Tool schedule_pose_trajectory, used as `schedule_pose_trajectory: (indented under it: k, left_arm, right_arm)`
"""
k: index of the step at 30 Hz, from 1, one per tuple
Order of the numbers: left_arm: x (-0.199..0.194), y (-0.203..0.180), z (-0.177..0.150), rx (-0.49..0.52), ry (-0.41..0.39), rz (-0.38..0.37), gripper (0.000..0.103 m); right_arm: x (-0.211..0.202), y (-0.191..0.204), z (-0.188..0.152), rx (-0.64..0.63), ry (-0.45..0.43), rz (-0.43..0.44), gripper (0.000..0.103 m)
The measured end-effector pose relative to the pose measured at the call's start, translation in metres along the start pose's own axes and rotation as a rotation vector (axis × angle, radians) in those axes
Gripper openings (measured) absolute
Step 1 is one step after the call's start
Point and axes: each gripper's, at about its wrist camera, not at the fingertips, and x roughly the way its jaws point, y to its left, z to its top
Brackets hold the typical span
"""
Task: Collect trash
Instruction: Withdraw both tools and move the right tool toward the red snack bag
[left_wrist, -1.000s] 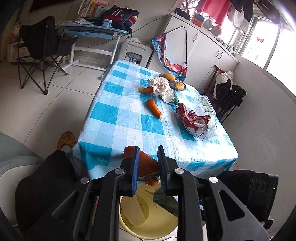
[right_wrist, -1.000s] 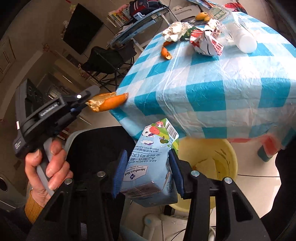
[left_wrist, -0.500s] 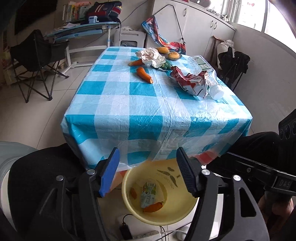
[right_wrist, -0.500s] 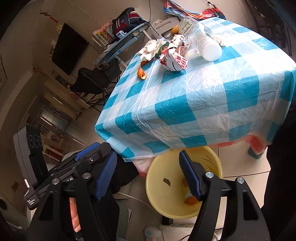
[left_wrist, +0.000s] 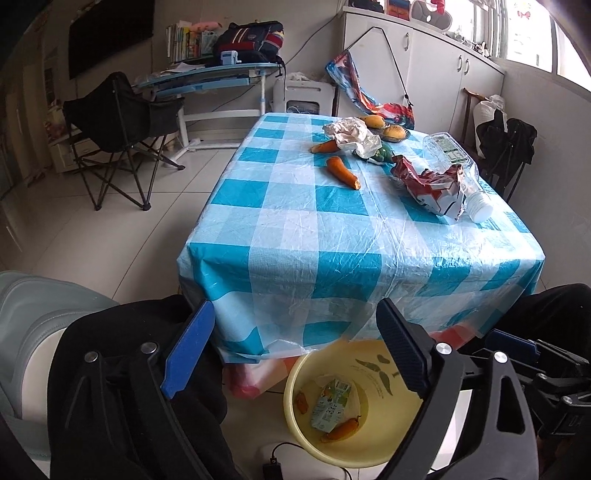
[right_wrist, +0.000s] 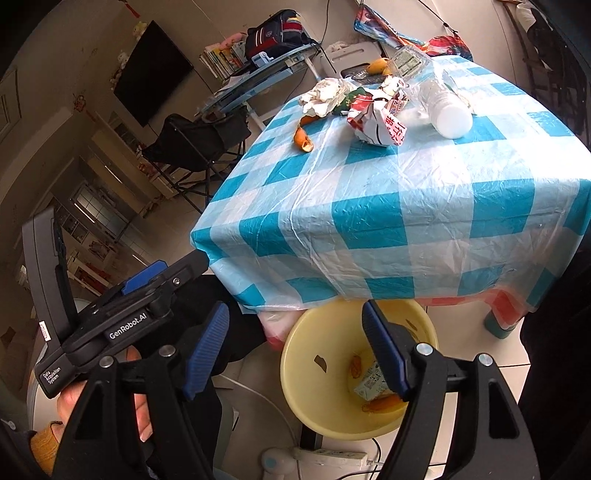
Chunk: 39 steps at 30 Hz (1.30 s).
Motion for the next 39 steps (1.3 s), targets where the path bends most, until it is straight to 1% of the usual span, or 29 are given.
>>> schedule_pose_trajectory:
  k: [19,39]
  left_arm:
    - [0.0,0.0016,0.0004,-0.002,-0.005,0.01,0.088]
    - [0.0043,0.0018,-0.0013,-0.004,0.012,0.021,0.089]
  right_arm:
    - [0.0005,0.0013,-0.0009,-0.011,0.013,-0.012,0.072]
    - [0.0024,0.0016,-0.0007,-0.019,0.028,-0.019,0.073]
